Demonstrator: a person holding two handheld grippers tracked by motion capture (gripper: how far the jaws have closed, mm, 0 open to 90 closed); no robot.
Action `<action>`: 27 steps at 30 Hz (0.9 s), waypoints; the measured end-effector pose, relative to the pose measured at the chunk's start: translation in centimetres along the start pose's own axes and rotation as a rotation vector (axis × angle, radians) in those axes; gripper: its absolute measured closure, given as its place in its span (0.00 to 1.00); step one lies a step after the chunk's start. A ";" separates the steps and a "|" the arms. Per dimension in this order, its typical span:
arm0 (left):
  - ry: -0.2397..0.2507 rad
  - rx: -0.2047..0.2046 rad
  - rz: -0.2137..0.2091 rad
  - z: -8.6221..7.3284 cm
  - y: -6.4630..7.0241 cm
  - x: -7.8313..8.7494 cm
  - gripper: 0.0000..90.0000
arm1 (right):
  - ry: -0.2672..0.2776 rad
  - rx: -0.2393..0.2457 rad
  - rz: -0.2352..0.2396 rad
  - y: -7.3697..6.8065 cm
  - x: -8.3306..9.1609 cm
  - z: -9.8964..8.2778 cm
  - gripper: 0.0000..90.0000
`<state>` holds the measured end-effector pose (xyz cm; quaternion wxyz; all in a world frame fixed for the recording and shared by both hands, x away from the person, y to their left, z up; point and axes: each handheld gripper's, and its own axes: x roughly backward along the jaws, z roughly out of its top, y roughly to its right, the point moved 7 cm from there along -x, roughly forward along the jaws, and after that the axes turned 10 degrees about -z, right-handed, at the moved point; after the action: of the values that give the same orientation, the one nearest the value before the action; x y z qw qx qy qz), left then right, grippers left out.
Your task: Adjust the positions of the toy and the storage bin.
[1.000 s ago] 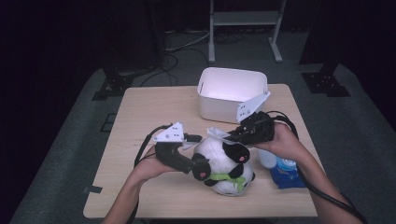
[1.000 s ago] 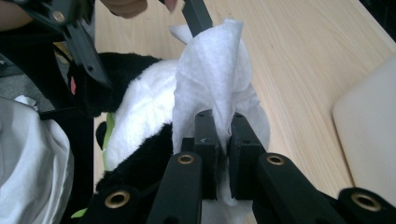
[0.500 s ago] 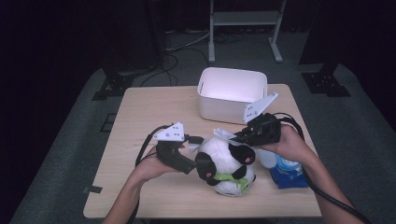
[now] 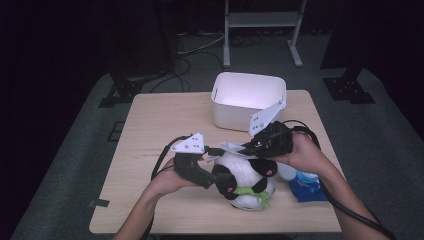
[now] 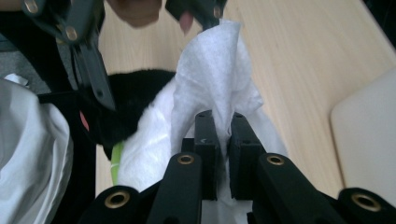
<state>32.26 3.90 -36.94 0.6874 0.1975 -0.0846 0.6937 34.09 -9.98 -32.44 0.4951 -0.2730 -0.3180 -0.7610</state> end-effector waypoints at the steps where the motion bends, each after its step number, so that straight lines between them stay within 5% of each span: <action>1: 0.006 0.000 0.004 0.1 0.0 0.1 0.21 | -0.012 0.004 -0.001 0.1 -0.1 -0.3 0.92; 8: 0.027 -0.015 -0.015 0.6 0.3 0.7 0.21 | -0.005 -0.034 -0.023 0.6 0.3 -1.8 0.92; 14: -0.002 -0.019 -0.023 0.1 0.2 0.5 0.21 | -0.002 -0.073 -0.045 1.4 0.9 -3.3 0.93; 22: -0.086 -0.026 -0.019 -1.6 -0.4 -1.4 0.17 | 0.021 -0.097 -0.040 1.6 1.3 -4.0 0.93; 27: -0.073 -0.002 -0.013 -2.4 -1.1 -3.1 0.03 | 0.027 -0.094 -0.031 1.3 1.2 -3.9 0.93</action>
<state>32.94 2.00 -40.51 0.6887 0.2225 -0.1092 0.6813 34.49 -13.98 -33.82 0.4741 -0.2807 -0.2794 -0.7864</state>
